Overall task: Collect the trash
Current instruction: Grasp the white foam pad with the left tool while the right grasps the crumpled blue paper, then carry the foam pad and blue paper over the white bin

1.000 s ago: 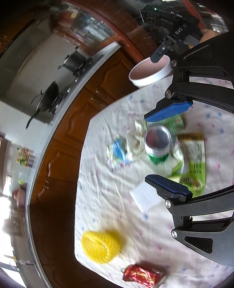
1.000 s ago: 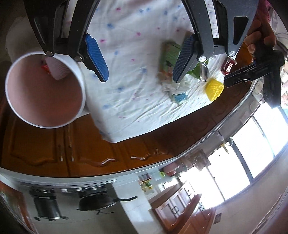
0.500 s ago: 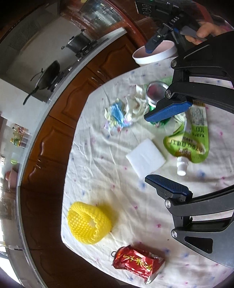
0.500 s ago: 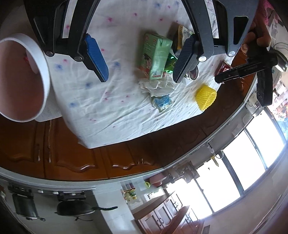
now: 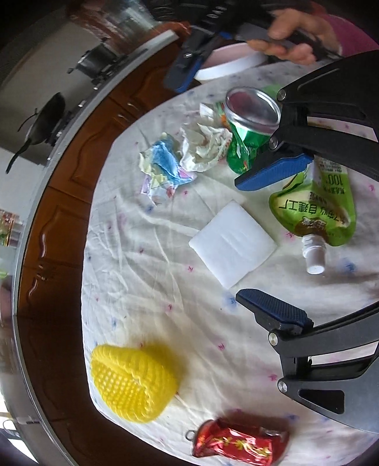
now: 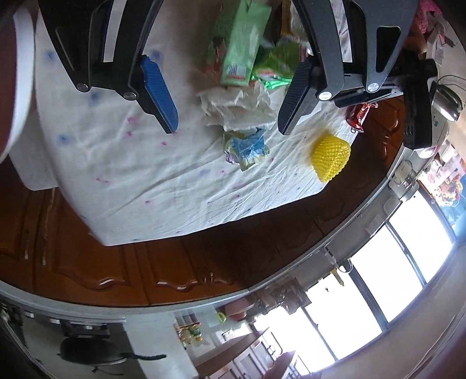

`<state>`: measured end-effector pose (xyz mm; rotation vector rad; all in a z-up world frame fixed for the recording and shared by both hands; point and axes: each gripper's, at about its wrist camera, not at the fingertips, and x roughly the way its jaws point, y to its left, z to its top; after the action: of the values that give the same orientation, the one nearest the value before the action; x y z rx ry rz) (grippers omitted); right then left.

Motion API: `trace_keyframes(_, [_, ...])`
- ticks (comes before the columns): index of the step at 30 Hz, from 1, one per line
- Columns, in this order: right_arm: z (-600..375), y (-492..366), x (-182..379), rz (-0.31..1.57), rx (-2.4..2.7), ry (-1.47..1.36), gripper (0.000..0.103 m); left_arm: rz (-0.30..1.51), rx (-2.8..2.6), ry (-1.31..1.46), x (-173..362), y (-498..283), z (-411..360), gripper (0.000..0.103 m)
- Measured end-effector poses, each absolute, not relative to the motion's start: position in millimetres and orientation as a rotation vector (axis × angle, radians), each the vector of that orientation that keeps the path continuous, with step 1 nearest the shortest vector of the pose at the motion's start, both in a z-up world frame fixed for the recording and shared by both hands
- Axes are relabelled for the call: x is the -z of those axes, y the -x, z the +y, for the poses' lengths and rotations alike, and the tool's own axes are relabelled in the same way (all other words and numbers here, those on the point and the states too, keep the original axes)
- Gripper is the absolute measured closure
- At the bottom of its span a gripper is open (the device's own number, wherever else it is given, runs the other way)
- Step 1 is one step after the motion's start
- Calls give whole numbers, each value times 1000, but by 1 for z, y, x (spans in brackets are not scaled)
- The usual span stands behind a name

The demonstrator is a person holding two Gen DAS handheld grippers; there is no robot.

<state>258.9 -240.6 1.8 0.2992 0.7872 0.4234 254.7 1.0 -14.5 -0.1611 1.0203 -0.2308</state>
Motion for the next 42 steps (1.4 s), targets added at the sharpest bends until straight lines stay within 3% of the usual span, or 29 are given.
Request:
trace_keyframes(12, [-205,-308,22,895,-478,-234,33,1061,229,121,35,-268,-8,27])
trace_keyframes(15, [-198,-317,30,917,-487,-229,45,1062,227,158,41,-272,-4,28])
trace_keyframes(17, [-197,-320,33,927,-487,-224,71,1037,226,140,41,-270,-6,35])
trace_keyframes(20, [-196,-317,29,903,-480,-198,78,1010,222,100,39,-267,-11,41])
trace_keyframes(42, [-287,-232,-42,647,-358,-346,80,770,339,170,-63,-236,-30,43])
